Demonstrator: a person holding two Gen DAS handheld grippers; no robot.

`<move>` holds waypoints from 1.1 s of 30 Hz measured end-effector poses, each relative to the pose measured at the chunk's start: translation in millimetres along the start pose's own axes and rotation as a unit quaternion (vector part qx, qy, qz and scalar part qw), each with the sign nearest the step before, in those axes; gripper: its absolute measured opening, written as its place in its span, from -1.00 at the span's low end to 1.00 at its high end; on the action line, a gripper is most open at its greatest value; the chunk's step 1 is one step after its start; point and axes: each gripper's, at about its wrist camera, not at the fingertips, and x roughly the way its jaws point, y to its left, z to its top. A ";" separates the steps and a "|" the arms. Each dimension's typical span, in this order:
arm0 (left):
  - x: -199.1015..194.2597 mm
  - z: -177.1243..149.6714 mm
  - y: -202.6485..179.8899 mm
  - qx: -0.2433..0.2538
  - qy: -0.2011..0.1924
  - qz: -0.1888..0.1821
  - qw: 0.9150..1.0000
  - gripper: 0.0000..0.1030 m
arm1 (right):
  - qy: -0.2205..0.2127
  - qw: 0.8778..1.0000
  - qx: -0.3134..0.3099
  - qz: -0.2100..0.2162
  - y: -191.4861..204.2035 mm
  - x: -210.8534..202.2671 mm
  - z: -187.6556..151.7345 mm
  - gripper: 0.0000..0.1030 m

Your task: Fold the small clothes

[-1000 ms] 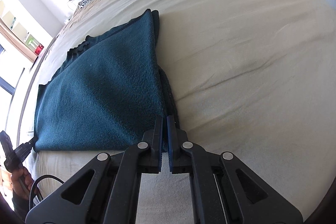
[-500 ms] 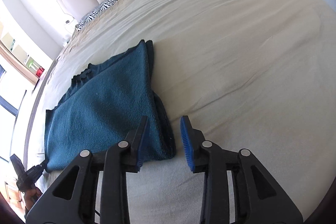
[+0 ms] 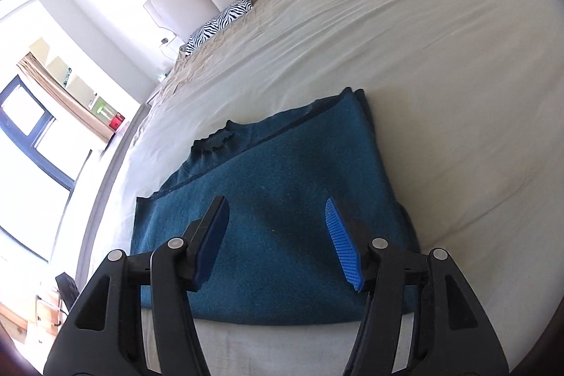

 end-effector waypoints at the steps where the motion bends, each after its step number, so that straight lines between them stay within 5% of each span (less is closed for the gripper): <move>1: -8.2 8.0 -9.4 0.010 -0.018 -0.002 1.000 -0.19 | 0.004 1.000 0.001 0.013 7.2 9.4 2.3 0.10; 3: -14.8 26.9 -33.8 0.035 -0.046 -0.014 0.998 0.07 | 0.022 0.999 0.010 0.041 18.7 34.6 9.8 0.10; 7: 14.1 69.3 -91.1 0.089 -0.074 -0.043 0.992 0.09 | 0.067 0.993 0.036 0.091 42.2 96.0 20.1 0.10; 12: 89.0 110.7 -148.8 0.159 -0.064 -0.044 0.984 0.09 | 0.117 0.979 0.081 0.143 53.6 166.9 20.1 0.10; 16: 154.3 113.3 -135.3 0.158 -0.004 -0.014 0.987 0.00 | 0.115 0.979 0.087 0.147 40.3 196.6 26.6 -0.05; 17: 164.3 110.4 -123.0 0.148 0.006 -0.008 0.989 -0.04 | 0.109 0.977 0.097 0.157 32.3 197.9 31.6 -0.07; 19: 165.2 106.4 -93.6 0.098 0.003 -0.061 0.993 -0.11 | 0.081 0.976 0.117 0.164 12.6 195.2 43.0 -0.08; 24: 160.8 109.3 -65.8 0.050 0.008 -0.093 0.994 -0.49 | 0.028 0.975 0.185 0.117 -60.6 184.2 65.2 -0.63; 28: 150.4 111.6 -49.9 0.011 -0.009 -0.111 0.994 -0.55 | -0.019 0.976 0.212 0.056 -82.2 149.3 75.9 -0.58; 31: 124.4 102.0 -53.7 0.010 -0.018 -0.079 0.997 -0.26 | -0.032 0.976 0.208 0.062 -67.3 119.9 67.0 -0.51; 33: 98.6 84.8 -65.6 0.011 -0.026 -0.105 0.994 0.08 | -0.014 0.979 0.176 0.105 -37.8 107.9 49.8 -0.51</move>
